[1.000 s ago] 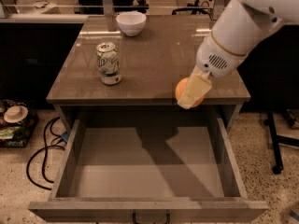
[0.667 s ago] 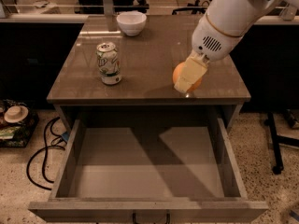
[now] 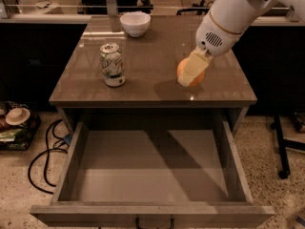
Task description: Pick orange from top drawer and place on counter
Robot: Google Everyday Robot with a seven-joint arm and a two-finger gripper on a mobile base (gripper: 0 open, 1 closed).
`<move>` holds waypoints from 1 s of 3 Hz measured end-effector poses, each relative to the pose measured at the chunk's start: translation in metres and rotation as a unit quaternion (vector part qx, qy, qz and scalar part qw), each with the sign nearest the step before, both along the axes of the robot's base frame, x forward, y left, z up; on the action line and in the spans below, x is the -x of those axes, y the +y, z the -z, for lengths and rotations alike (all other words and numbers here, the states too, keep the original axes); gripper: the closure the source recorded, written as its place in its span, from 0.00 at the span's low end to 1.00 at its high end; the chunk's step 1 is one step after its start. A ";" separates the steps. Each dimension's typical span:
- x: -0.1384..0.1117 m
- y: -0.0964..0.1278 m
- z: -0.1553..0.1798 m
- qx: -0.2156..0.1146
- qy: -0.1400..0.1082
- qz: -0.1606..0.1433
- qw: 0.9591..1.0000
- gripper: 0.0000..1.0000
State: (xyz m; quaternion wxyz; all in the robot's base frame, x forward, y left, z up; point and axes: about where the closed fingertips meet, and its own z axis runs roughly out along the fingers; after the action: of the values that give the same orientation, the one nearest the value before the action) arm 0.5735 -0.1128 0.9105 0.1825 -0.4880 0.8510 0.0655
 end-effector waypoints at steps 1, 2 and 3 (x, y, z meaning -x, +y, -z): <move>-0.048 -0.007 0.014 -0.020 0.007 0.023 1.000 1.00; -0.084 -0.012 0.036 -0.039 0.026 0.040 0.998 1.00; -0.103 -0.015 0.053 -0.056 0.037 0.052 0.996 1.00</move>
Offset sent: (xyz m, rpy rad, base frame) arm 0.1278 -0.0219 -0.0602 0.1268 0.1017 -0.1264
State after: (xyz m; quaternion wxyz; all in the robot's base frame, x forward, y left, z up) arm 0.6761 -0.1275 0.8577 0.1814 -0.4295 0.8763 0.1211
